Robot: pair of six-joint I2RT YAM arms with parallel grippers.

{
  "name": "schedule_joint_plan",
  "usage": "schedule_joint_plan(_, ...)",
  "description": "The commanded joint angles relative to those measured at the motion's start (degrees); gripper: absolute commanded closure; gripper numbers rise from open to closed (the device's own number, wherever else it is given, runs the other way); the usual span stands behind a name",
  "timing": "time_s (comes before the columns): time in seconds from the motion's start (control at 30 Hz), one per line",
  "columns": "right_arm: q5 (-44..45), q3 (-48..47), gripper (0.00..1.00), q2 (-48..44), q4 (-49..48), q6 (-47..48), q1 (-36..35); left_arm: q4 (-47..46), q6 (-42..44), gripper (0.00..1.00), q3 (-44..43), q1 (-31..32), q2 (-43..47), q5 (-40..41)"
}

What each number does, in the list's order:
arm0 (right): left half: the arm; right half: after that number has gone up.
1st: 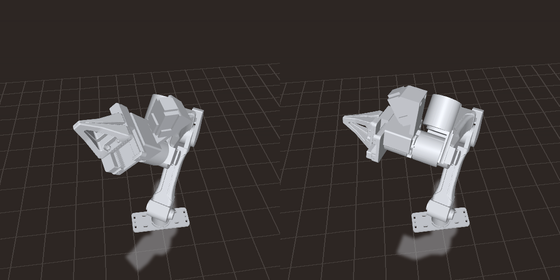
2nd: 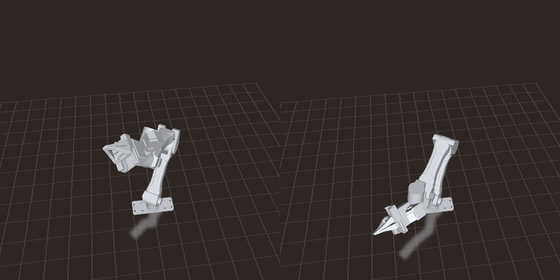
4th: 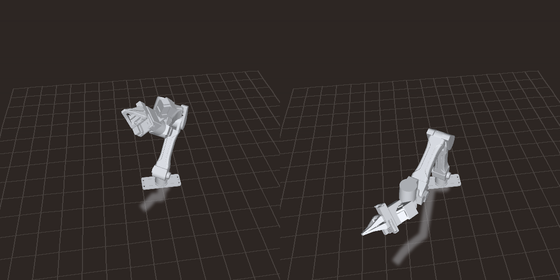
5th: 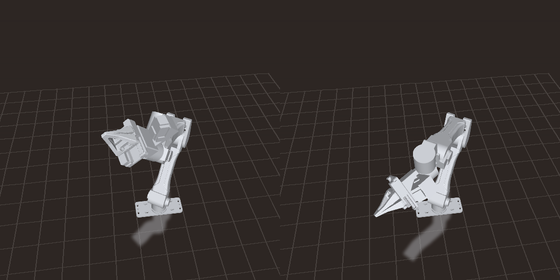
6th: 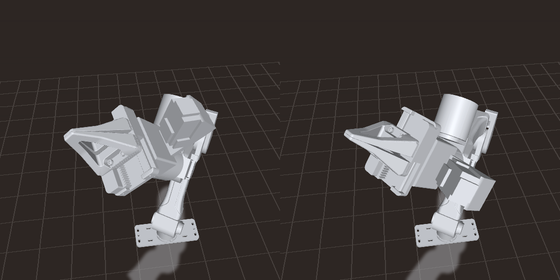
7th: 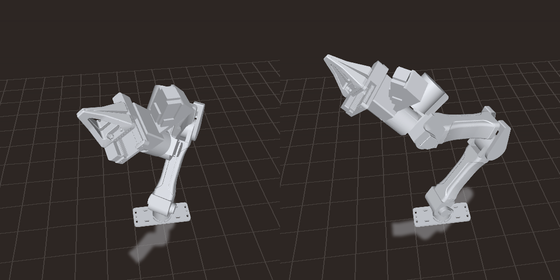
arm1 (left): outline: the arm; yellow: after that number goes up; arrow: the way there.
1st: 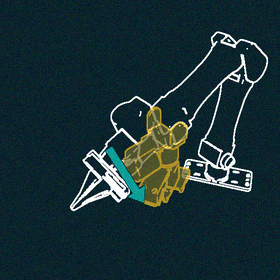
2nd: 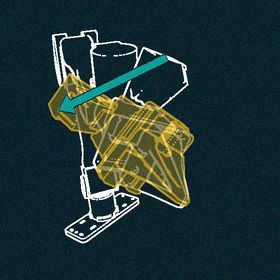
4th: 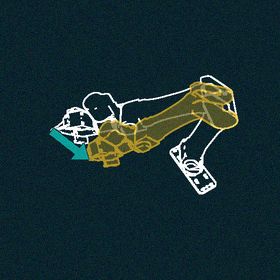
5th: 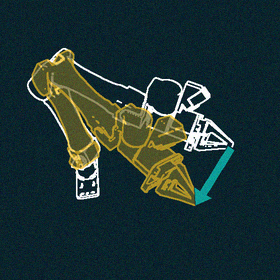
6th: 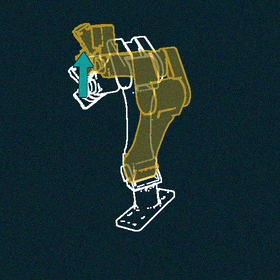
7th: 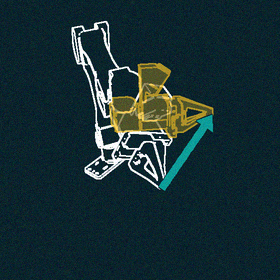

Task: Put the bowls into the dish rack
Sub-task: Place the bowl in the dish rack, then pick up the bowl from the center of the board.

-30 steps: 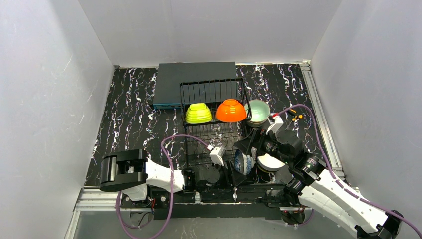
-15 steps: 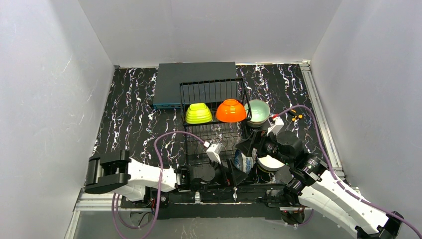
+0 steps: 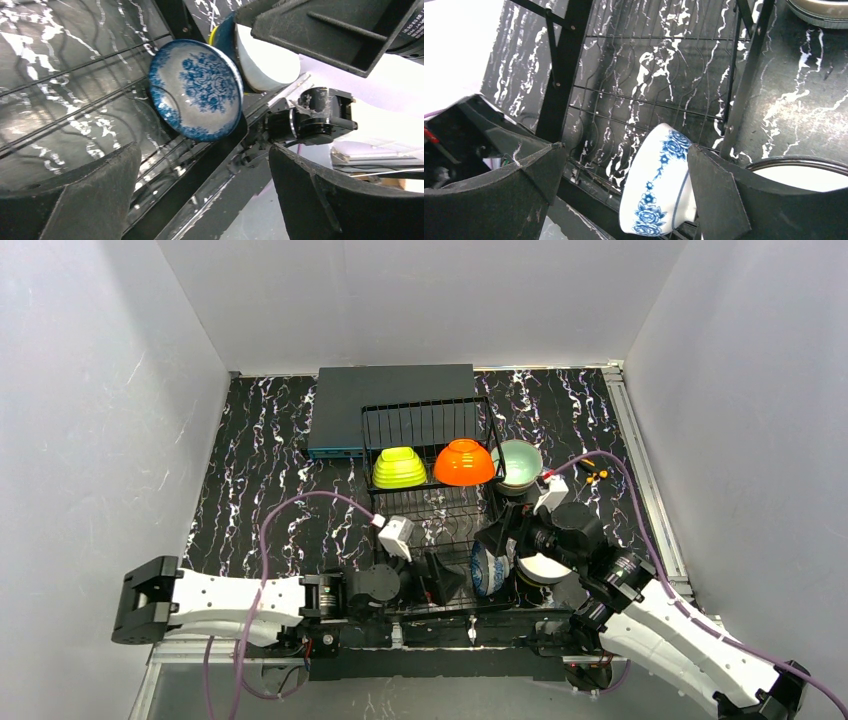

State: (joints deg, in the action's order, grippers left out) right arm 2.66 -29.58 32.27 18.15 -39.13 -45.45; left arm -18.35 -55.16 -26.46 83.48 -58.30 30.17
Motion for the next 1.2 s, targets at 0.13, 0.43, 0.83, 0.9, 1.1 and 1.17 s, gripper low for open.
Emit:
schedule_joint_plan(0.13,5.5,-7.9,0.01,1.8,7.2,4.3,0.0,25.0,2.3,0.02,-2.2,0.1,10.7,8.8)
schedule_joint_plan(0.43,12.2,-16.6,0.01,7.0,21.5,6.0,0.1,42.2,8.0,0.02,-10.6,-2.9,11.1,7.6)
schedule_joint_plan(0.83,6.5,-27.9,0.01,15.7,38.1,4.6,0.0,39.6,6.2,0.02,-9.5,-19.4,9.2,-17.0)
schedule_joint_plan(0.9,6.3,-28.4,0.03,17.0,40.3,4.5,0.1,38.6,6.3,0.02,-9.7,-21.2,8.4,-20.8)
schedule_joint_plan(1.1,6.8,-27.0,0.21,19.6,43.3,5.7,0.1,34.7,4.4,0.02,-8.1,-24.6,6.6,-26.0)
schedule_joint_plan(1.17,6.9,-26.2,0.26,20.5,44.0,7.0,0.0,33.5,2.5,0.02,-7.2,-25.7,6.7,-26.5)
